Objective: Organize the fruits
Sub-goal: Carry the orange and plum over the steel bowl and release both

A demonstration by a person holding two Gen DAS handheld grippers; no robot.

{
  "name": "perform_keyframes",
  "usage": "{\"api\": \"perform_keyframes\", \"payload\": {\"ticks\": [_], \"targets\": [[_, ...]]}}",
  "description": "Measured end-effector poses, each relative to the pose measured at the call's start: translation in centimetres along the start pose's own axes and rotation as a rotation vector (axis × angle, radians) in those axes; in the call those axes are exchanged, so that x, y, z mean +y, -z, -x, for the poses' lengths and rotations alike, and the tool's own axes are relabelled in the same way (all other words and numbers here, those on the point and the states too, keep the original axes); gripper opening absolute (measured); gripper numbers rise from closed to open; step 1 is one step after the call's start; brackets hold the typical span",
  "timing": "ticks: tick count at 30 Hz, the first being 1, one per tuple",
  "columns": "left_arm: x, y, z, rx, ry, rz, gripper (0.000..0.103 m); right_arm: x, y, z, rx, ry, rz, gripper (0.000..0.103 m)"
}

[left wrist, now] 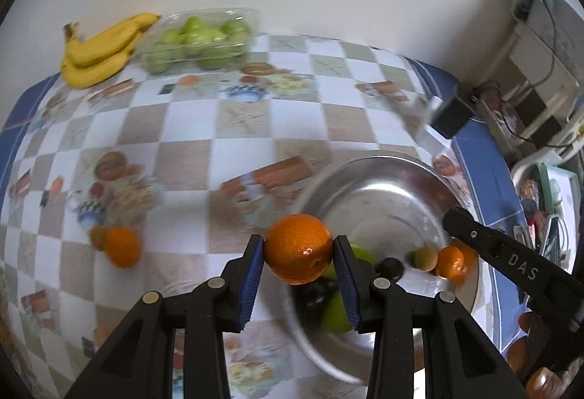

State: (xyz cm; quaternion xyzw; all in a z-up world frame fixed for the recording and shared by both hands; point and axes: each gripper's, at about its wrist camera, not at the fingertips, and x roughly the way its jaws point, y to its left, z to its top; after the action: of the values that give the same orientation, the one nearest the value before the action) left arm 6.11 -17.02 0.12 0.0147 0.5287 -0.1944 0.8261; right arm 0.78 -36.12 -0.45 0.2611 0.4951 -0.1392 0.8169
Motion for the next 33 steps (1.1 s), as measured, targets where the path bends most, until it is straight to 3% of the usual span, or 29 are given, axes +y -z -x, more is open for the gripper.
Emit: {"api": "perform_keyframes", "payload": {"ticks": [11,33], "targets": [[-1.8,-1.0,-1.5,-0.085,-0.001,-0.057,0.041,-0.9,-0.4,-0.8,-0.017,0.023,0.006,0.03],[-2.6,-1.1,-4.0,-0.047,0.01,-0.044,0.042,-0.4,-0.2,-3.1,0.004,0.062,0.046,0.03]]}}
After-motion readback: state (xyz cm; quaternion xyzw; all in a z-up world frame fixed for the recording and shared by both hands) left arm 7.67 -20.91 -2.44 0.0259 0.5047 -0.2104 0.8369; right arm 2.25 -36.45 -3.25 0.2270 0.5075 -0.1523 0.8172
